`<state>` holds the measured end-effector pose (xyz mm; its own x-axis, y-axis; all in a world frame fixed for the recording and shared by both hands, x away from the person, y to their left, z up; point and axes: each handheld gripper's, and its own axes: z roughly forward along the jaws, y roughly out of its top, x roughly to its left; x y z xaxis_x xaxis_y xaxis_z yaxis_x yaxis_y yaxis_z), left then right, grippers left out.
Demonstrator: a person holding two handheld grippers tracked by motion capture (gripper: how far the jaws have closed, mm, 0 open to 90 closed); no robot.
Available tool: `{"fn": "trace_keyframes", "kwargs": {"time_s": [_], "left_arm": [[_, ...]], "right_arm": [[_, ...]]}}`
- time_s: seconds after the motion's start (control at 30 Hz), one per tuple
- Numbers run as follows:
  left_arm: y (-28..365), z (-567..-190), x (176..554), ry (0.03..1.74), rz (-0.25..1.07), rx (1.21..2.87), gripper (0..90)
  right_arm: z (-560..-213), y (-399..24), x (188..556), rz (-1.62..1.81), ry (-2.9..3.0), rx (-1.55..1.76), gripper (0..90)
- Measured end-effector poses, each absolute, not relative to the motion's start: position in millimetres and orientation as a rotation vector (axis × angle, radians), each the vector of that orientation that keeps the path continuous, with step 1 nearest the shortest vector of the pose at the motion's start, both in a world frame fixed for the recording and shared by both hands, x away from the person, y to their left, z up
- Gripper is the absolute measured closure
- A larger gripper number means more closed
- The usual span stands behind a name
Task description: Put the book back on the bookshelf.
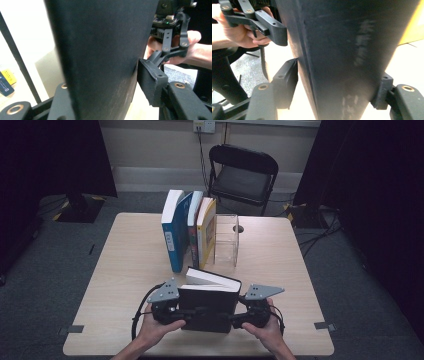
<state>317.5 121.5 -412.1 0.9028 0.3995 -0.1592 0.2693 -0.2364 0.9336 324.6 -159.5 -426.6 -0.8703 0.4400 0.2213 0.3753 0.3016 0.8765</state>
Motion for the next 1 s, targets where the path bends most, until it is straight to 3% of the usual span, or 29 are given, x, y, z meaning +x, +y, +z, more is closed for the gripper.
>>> {"fn": "trace_keyframes", "kwargs": {"time_s": [0.23, 0.33, 0.7, 0.93, 1.0], "left_arm": [[130.0, -416.2, 310.3, 0.486, 0.137, 1.86, 44.1], [135.4, -418.4, 308.9, 0.512, 0.156, 1.876, 40.1], [163.7, -436.9, 315.6, 0.678, 0.187, 1.926, 38.1], [145.2, -443.3, 318.6, 0.634, 0.166, 1.978, 35.8], [142.2, -443.5, 317.2, 0.637, 0.178, 1.983, 31.0]], "right_arm": [[-431.6, -149.5, 326.3, 1.637, 2.537, 0.753, 33.4], [-431.3, -149.7, 326.3, 1.632, 2.538, 0.748, 35.3], [-431.3, -150.4, 326.4, 1.618, 2.519, 0.757, 38.0], [-430.4, -148.2, 321.2, 1.603, 2.511, 0.762, 41.4], [-430.1, -147.5, 319.8, 1.621, 2.514, 0.749, 42.0]]}}
